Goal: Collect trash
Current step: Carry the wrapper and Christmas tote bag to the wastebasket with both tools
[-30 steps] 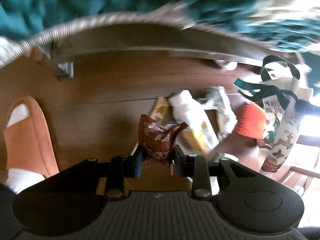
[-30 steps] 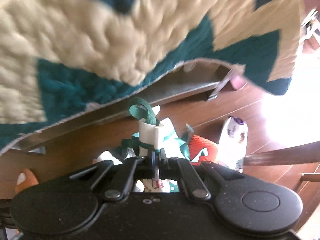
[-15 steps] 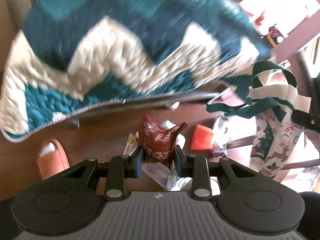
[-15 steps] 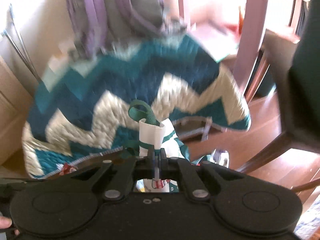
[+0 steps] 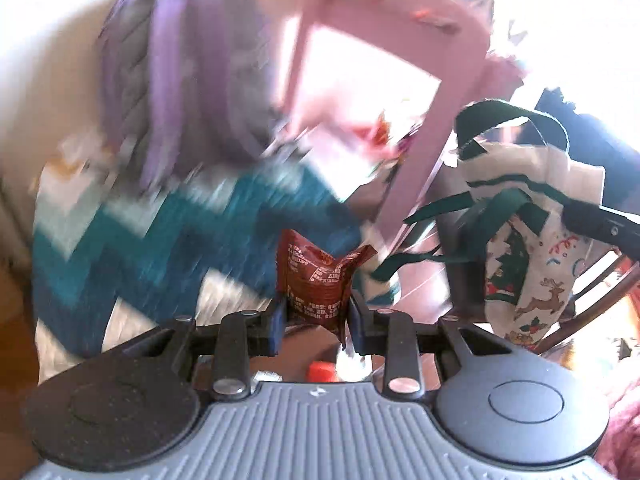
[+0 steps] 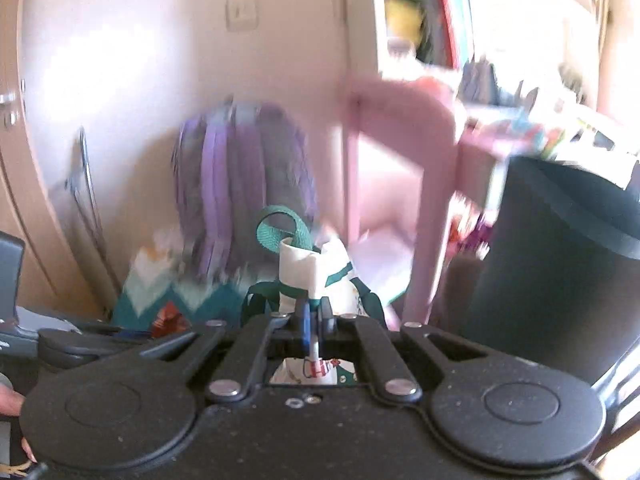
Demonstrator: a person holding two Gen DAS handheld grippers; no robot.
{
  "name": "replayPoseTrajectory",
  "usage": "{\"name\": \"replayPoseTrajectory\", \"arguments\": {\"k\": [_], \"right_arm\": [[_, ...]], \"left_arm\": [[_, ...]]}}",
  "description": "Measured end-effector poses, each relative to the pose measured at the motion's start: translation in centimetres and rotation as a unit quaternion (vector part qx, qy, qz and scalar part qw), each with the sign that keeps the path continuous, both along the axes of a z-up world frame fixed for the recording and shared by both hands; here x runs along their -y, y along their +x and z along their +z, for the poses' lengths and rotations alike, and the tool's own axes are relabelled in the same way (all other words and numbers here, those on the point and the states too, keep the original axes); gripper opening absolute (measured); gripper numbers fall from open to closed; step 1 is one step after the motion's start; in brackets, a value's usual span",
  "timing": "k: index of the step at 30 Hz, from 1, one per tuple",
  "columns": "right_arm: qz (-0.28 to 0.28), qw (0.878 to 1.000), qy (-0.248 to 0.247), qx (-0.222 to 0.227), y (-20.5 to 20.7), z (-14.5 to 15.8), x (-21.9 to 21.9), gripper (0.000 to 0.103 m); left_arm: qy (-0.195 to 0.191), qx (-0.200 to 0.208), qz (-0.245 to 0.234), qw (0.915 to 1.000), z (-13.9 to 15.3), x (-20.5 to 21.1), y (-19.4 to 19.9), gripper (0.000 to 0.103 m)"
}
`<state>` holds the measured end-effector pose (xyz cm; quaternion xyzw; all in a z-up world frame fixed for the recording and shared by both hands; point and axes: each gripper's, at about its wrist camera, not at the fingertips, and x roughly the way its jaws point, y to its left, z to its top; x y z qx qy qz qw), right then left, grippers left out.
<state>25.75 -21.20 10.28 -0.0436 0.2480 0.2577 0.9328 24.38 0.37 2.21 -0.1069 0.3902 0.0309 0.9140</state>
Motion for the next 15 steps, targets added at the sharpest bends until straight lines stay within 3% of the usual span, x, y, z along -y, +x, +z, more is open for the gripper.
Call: {"name": "replayPoseTrajectory", "arguments": {"k": [9,15], "right_arm": [[-0.054,0.994,0.040,0.090,2.5,10.0,6.7,0.002],[-0.104,0.984,0.058,0.129,5.0,13.3,11.8,0.002]], "left_arm": [[-0.004,0.074,-0.091,0.9931,10.6,8.4,5.8,0.031],[0.000,0.109,-0.150,0.9826,15.7,14.9,9.7,0.031]]}}
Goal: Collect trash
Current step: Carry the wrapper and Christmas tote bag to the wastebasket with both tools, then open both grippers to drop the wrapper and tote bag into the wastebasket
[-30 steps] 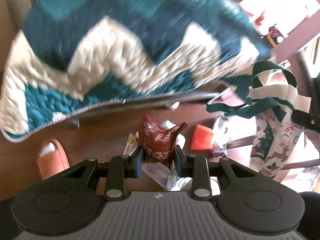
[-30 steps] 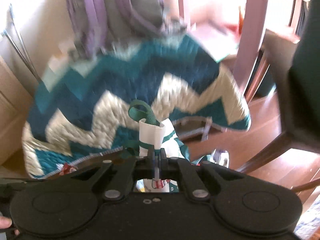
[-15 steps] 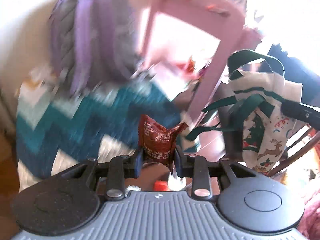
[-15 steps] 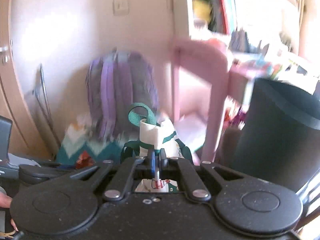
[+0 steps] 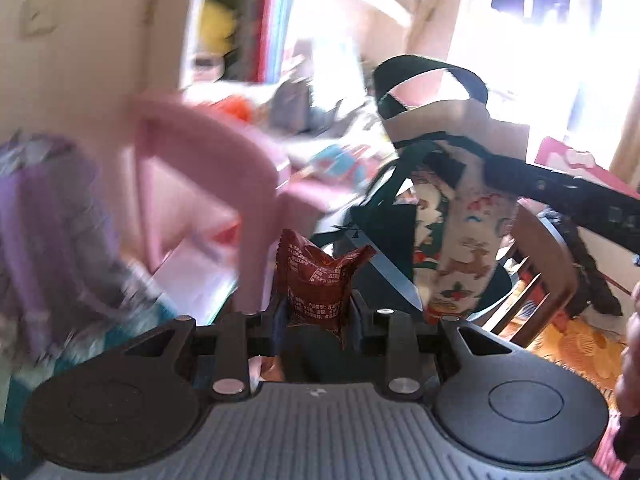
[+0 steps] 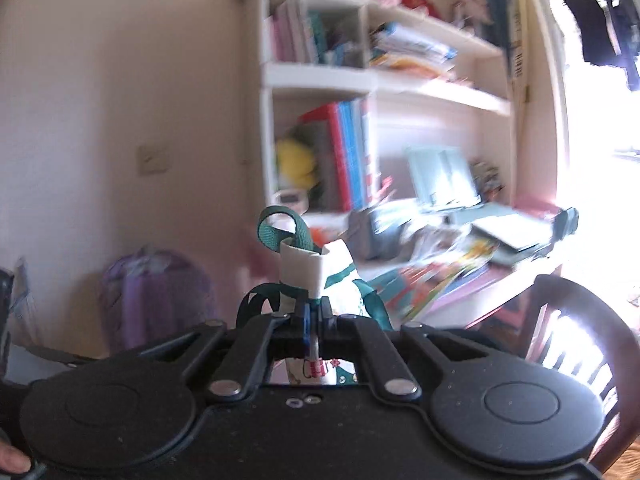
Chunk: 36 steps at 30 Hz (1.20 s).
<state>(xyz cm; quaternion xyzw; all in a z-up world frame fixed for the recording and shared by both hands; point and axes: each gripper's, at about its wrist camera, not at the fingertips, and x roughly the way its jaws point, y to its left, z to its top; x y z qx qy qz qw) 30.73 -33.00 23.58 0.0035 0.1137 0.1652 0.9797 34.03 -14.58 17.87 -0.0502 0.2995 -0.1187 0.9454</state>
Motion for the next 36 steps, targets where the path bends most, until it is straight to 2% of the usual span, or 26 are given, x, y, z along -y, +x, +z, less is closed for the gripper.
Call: {"name": "replayPoseTrajectory", "arguments": {"k": [4,7,15,19,21,26,30,36], "right_arm": [[-0.032,0.999,0.020,0.005,2.2,0.6,3.7,0.002],[-0.053,0.998,0.033,-0.006,4.0,0.1,6.1,0.002],[-0.079,0.995,0.038,-0.051,6.9,-4.1,9.8,0.002],[-0.087,0.992,0.025,-0.088,8.0,-6.8,10.6,0.002],[-0.091,0.990,0.020,-0.105,8.5,-7.7,10.8,0.003],[-0.094,0.986,0.015,-0.139,8.8,-9.2,10.9,0.004],[-0.101,0.981,0.007,-0.167,9.2,-10.1,10.9,0.011],[-0.115,0.978,0.008,-0.171,8.5,-10.2,11.7,0.021]], "left_arm": [[-0.001,0.006,-0.034,0.9994,1.4,4.8,2.6,0.031],[-0.002,0.002,-0.056,0.9984,1.4,8.5,4.5,0.031],[0.025,-0.037,-0.083,0.9956,-2.3,14.9,8.6,0.031],[0.041,-0.060,-0.082,0.9939,-4.5,16.0,9.8,0.031],[0.038,-0.072,-0.078,0.9936,-5.4,16.0,10.7,0.031],[0.060,-0.098,-0.072,0.9908,-7.4,16.4,12.1,0.031],[0.087,-0.093,-0.080,0.9886,-8.0,17.5,12.2,0.031],[0.094,-0.092,-0.077,0.9883,-8.0,18.4,12.5,0.032]]}}
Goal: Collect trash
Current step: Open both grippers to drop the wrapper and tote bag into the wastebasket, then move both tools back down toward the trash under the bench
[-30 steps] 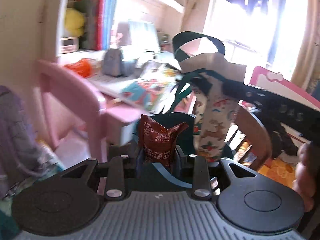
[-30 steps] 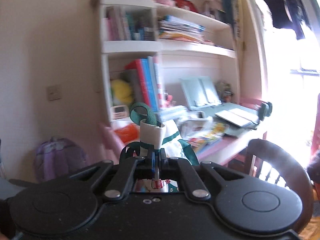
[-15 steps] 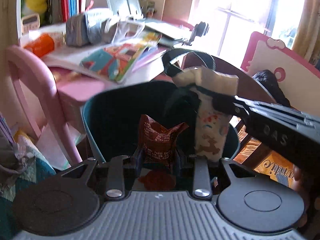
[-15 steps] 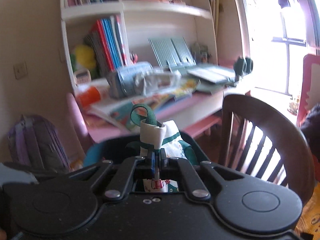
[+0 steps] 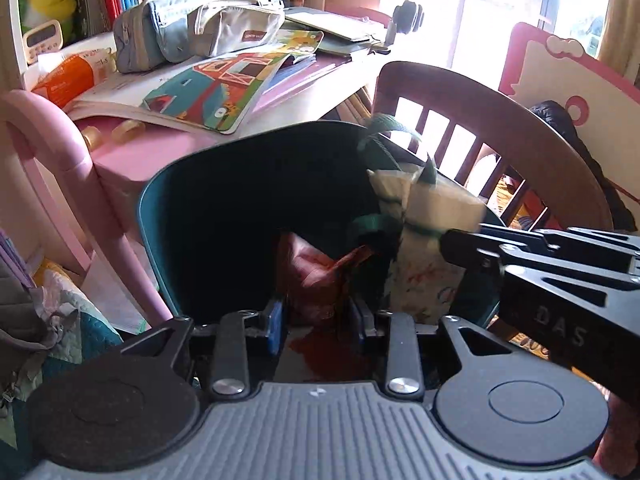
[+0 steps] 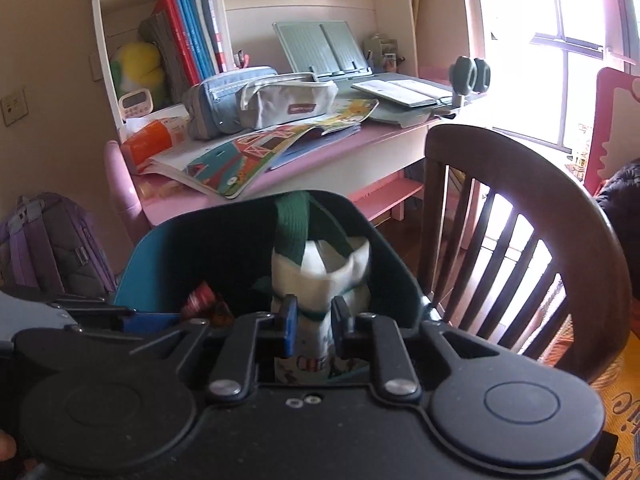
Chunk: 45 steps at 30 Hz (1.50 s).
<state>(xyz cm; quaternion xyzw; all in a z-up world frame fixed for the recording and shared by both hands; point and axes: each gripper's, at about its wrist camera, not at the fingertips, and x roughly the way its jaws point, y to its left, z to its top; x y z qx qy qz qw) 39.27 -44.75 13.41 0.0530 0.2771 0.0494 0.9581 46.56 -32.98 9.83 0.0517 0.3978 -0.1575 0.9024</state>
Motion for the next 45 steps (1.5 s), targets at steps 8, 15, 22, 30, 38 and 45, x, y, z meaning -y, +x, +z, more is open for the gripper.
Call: {"name": "replayPoseTrajectory", "arguments": {"k": [8,15,22,30,38,45], "right_arm": [[0.006,1.000,0.005,0.016,-2.0,1.1,1.0,0.034],[0.026,0.999,0.002,0.029,-4.8,2.3,0.0,0.041],[0.051,0.998,-0.004,0.046,-8.2,3.9,-1.7,0.046],[0.108,0.992,-0.006,0.060,-12.1,5.0,-5.4,0.050],[0.173,0.984,-0.007,0.038,-13.9,2.9,-10.0,0.053],[0.230,0.973,-0.009,-0.003,-13.6,-1.4,-14.7,0.055]], "left_arm": [[0.006,0.024,-0.003,0.9997,0.8,0.3,-1.5,0.063],[-0.005,0.036,-0.001,0.9994,2.6,-0.7,-4.0,0.064],[-0.013,0.052,0.004,0.9986,4.4,-2.8,-7.5,0.064],[-0.025,0.056,0.014,0.9980,5.5,-6.9,-11.9,0.064],[-0.043,0.042,0.052,0.9968,4.6,-13.6,-16.1,0.064],[-0.038,0.036,0.110,0.9925,0.8,-20.9,-19.0,0.077]]}}
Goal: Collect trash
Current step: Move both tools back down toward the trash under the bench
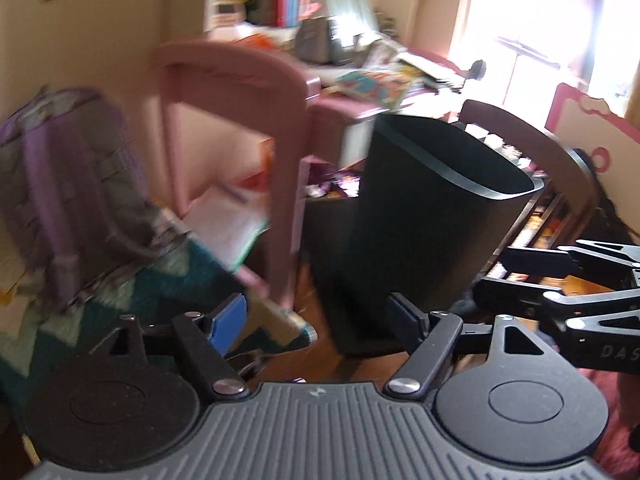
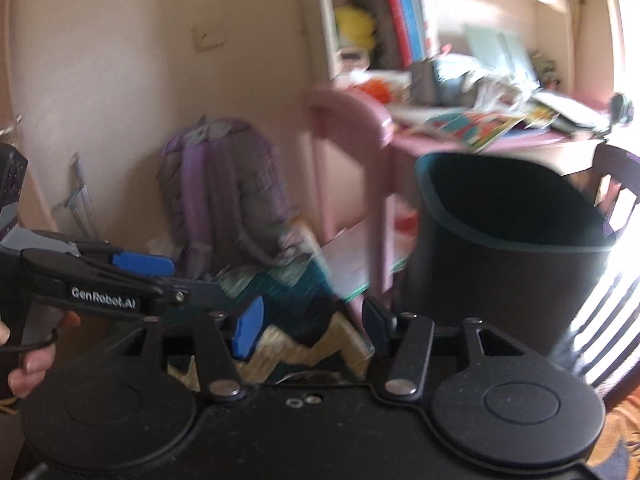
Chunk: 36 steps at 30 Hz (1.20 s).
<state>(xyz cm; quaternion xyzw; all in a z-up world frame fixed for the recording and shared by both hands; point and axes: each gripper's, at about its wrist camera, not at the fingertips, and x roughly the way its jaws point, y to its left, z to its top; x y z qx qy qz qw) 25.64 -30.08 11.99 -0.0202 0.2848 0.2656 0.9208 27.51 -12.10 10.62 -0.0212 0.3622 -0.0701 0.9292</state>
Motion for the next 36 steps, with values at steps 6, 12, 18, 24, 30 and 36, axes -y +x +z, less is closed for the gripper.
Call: {"name": "replayPoseTrajectory", "arguments": {"k": [6,12,18,24,30,36], "right_arm": [[0.035,0.999,0.002,-0.041,1.3,-4.8,-3.9,0.058],[0.054,0.994,-0.010,-0.091,3.5,-10.4,-8.3,0.059],[0.068,0.983,-0.027,-0.170,6.6,-16.9,-12.4,0.059],[0.065,0.976,-0.023,-0.205,10.0,-22.0,-16.9,0.059],[0.087,0.962,-0.076,-0.247,11.9,-29.8,-22.1,0.059],[0.107,0.943,-0.170,-0.264,12.6,-39.1,-24.9,0.059]], "left_arm": [[0.001,-0.005,0.054,0.9986,-4.6,-5.9,-1.8,0.079],[-0.011,-0.030,0.108,0.9937,-10.0,-11.4,-3.0,0.083],[-0.011,-0.066,0.161,0.9847,-17.0,-16.0,-4.0,0.101],[-0.019,-0.148,0.213,0.9656,-26.7,-19.7,-5.3,0.101],[-0.068,-0.251,0.279,0.9245,-36.9,-22.9,-7.0,0.101],[-0.088,-0.309,0.310,0.8946,-44.1,-23.8,-7.2,0.101]]}}
